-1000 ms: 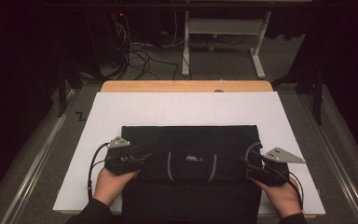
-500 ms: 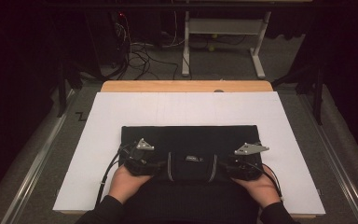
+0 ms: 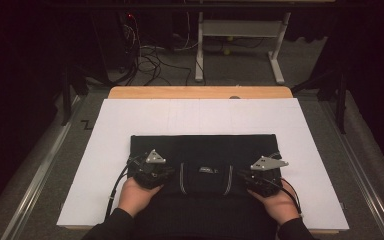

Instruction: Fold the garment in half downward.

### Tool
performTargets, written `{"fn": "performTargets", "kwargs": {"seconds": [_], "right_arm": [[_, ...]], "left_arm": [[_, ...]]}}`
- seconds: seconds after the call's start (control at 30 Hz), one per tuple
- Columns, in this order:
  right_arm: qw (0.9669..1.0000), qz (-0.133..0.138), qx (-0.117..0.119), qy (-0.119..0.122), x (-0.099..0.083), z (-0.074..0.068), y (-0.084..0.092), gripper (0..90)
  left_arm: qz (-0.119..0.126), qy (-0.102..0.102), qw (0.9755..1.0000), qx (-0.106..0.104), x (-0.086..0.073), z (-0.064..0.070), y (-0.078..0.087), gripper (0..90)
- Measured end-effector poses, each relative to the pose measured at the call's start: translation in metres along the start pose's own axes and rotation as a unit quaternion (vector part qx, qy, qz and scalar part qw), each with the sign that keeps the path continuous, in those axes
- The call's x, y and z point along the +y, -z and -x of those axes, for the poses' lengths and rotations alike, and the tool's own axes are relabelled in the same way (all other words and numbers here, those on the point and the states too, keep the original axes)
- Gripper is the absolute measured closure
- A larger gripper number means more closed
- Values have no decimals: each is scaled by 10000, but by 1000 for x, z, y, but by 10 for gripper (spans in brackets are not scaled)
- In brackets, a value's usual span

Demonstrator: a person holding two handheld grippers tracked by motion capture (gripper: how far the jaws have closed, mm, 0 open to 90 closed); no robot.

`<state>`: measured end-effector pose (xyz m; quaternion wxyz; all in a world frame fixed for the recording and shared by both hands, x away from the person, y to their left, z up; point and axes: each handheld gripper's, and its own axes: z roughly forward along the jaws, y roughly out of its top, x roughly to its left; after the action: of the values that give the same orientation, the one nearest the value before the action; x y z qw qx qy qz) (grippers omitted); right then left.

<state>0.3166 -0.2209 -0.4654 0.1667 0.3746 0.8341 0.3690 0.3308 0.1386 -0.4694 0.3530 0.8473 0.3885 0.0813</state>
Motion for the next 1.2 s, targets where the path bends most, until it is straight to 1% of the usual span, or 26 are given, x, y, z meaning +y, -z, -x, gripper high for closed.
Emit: {"fn": "performTargets", "kwargs": {"seconds": [0.07,0.13,0.2,0.33,0.47,0.53,0.57,0.7,0.77,0.83,0.93,1.07,1.2], "right_arm": [[9999,118,-8,37,0,-1,4,819],[9996,263,-37,61,0,-3,8,819],[9993,365,-46,74,1,-3,12,819],[9982,575,-63,134,0,-6,21,818],[9967,783,-20,197,-1,-10,31,818],[9960,870,10,218,-1,-12,35,818],[9957,901,31,209,-2,-13,37,818],[9944,1005,139,309,-5,-19,46,817],[9937,1057,188,320,-8,-22,52,815],[9932,1080,240,355,-11,-26,56,813],[9925,1109,328,398,-18,-33,63,810],[9919,1110,437,443,-26,-41,73,808],[9920,1042,517,484,-37,-49,81,802]], "left_arm": [[122,-8,9999,9,0,1,4,787],[290,35,9996,-57,0,2,9,792],[448,24,9990,-77,1,5,15,792],[607,-37,9981,-85,-2,9,26,790],[801,-28,9965,-220,-6,11,40,789],[865,3,9958,-303,-10,13,46,789],[886,-15,9955,-333,-11,14,49,789],[941,-123,9945,-439,-20,24,62,788],[944,-202,9942,-473,-28,30,68,788],[936,-217,9938,-559,-35,35,73,788],[884,-286,9939,-595,-45,42,76,787],[813,-277,9936,-738,-55,48,78,787],[670,-381,9937,-810,-66,58,79,785]]}}
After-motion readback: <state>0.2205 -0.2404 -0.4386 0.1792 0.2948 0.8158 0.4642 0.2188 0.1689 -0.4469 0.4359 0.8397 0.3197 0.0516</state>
